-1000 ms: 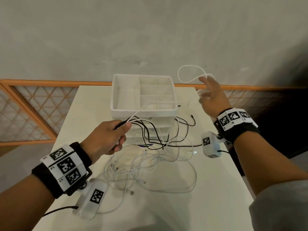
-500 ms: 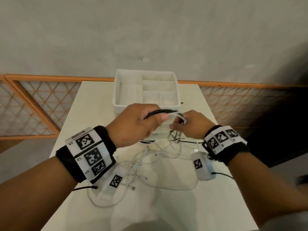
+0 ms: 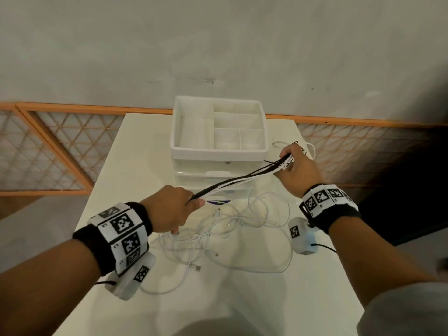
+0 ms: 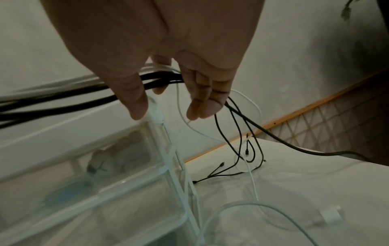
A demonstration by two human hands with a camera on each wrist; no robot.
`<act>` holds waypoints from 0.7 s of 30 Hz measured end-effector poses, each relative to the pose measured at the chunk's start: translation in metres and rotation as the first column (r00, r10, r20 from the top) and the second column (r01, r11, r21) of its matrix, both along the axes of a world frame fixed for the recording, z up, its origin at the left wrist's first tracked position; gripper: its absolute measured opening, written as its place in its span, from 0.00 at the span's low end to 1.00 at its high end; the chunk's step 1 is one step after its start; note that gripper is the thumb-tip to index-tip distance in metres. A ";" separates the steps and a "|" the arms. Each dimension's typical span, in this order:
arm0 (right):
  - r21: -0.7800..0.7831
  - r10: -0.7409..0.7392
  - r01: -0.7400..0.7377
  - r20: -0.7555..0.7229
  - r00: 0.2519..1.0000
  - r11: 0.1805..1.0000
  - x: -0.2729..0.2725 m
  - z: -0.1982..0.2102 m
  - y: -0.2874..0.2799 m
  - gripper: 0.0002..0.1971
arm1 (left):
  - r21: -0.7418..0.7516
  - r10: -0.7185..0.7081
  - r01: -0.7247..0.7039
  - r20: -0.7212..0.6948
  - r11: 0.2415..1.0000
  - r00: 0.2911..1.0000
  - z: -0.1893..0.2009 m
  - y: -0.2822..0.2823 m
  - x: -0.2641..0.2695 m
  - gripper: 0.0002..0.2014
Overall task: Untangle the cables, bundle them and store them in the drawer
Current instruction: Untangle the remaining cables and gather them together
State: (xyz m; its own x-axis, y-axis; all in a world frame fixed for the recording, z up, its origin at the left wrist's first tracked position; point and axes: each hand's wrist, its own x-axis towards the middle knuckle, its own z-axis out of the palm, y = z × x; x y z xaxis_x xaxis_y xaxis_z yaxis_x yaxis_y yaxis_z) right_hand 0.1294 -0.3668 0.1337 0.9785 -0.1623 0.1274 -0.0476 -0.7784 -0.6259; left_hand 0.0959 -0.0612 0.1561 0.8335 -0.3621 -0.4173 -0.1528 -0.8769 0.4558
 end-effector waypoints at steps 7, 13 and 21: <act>0.018 -0.045 0.051 -0.246 0.968 0.999 0.000 -0.017 -0.004 0.32 | 0.021 0.182 -0.184 0.074 0.983 0.980 -0.003 0.006 0.005 0.21; 0.015 -0.103 0.107 -0.159 0.982 0.994 -0.028 -0.040 0.015 0.36 | -0.151 0.377 -0.375 -0.017 0.915 0.926 -0.017 0.018 0.008 0.24; -0.205 -0.038 -0.099 -0.576 0.817 0.974 -0.060 -0.107 0.043 0.29 | -0.498 0.396 -0.492 -0.293 0.714 0.870 -0.007 0.010 0.002 0.18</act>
